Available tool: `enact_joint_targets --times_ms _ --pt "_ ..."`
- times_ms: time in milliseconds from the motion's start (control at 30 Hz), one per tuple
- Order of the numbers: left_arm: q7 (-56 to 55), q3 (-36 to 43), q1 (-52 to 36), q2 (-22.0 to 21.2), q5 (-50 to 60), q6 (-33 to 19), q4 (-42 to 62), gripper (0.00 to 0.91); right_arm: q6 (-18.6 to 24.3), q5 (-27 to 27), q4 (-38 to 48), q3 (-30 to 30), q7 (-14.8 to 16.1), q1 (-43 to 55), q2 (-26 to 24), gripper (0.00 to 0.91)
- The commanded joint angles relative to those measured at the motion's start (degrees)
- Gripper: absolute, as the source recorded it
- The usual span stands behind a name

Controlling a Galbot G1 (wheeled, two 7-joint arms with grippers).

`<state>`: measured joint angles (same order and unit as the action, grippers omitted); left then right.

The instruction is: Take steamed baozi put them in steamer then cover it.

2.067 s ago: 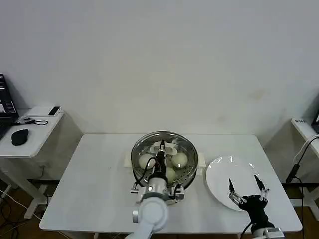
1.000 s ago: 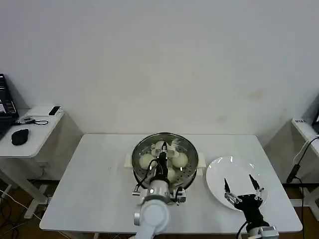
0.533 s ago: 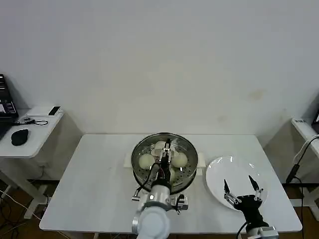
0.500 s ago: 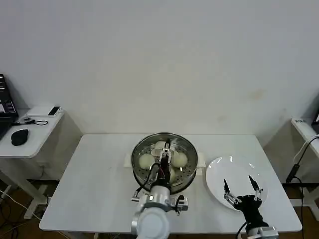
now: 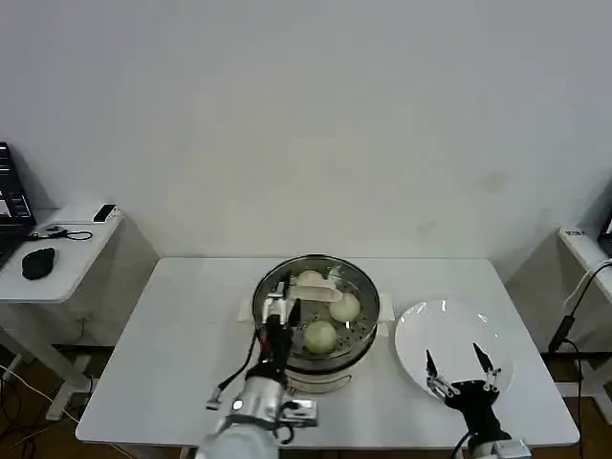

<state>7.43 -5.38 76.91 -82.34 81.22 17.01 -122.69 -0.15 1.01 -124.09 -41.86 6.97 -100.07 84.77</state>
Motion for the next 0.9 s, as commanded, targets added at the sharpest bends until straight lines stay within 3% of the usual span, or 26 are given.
enact_joint_targets --times_ms 33,267,400,633,900 --pt "-22.2 -23.9 3.6 10.8 -88.8 -16.4 8.9 0.907 -1.2 8.4 -1.9 -0.8 0.4 -1.6 -6.2 0.907" --pt "-23.0 -30.2 13.0 11.1 -94.6 -21.2 5.8 0.907 1.8 13.3 -0.8 -0.9 -1.1 -3.9 -13.0 0.907" --pt "-21.1 -32.1 18.3 10.8 -96.8 -21.0 1.8 0.907 3.5 14.3 1.4 0.5 -1.6 -5.4 -16.7 0.907" --pt "-19.8 -33.5 23.1 7.3 -93.6 -20.8 -0.3 0.907 5.7 14.2 3.6 4.2 -2.7 -5.0 -17.1 0.907" --pt "-15.5 -33.4 27.7 6.3 -90.3 -22.3 1.7 0.907 7.6 13.7 4.8 6.5 -4.0 -6.3 -19.5 0.907"
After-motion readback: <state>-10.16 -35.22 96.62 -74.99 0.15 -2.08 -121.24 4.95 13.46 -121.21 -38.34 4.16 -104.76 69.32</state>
